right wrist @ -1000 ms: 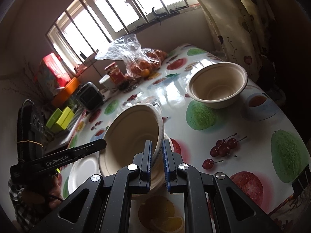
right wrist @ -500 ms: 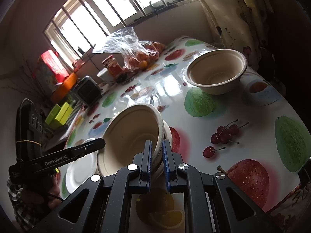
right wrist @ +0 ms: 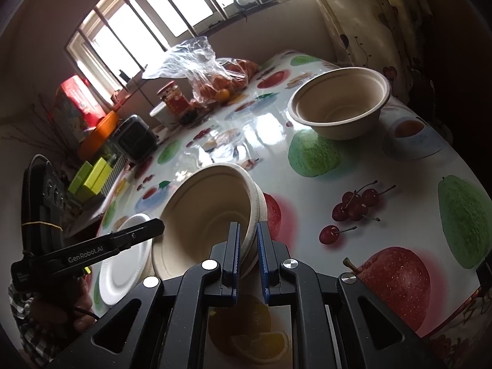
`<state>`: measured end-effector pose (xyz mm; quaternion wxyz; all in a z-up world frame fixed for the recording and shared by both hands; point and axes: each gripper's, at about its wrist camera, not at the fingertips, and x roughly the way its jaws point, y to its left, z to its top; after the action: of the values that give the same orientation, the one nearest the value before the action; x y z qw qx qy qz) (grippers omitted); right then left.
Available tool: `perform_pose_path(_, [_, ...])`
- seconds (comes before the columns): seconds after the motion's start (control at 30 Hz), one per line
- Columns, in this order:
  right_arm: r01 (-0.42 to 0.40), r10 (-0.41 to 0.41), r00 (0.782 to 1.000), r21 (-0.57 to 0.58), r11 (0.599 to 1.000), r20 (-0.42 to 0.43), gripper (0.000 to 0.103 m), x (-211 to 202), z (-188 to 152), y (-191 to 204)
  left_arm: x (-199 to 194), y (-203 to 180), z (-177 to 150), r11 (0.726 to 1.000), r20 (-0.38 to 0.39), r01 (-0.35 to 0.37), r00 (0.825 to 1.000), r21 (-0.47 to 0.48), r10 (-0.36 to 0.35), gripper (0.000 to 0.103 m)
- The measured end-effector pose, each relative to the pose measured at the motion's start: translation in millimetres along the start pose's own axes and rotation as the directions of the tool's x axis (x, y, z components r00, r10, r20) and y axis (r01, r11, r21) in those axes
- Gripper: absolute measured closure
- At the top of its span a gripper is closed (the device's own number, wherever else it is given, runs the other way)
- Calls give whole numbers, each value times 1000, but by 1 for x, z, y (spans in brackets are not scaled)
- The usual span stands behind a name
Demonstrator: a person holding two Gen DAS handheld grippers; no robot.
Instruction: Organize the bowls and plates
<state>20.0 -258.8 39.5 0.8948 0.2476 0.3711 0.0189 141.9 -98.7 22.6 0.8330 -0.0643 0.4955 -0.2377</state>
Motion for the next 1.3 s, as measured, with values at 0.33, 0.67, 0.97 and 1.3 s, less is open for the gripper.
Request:
perform_pose_path(0.33, [1,-1,1000,2,1000,-3,91,2,0,-2,4,2,1,1000,1,-4,1000,1,4,95])
perform_pose_path(0.67, [-4,4,1000,6,1000,-4,91,2,1,-2,2,0,2,1000,2,-8,1000,0,8,95])
perform_pose_path(0.97, [-4,4,1000,6,1000,-5,90,2,0,-2,3,1,1,1000,-1,-10,1000,-2,10,95])
perform_pose_path(1.3, [-4,4,1000,8,1000,-5,90,2,1,-3,3,1,1,1000,0,-10,1000,-4,10,95])
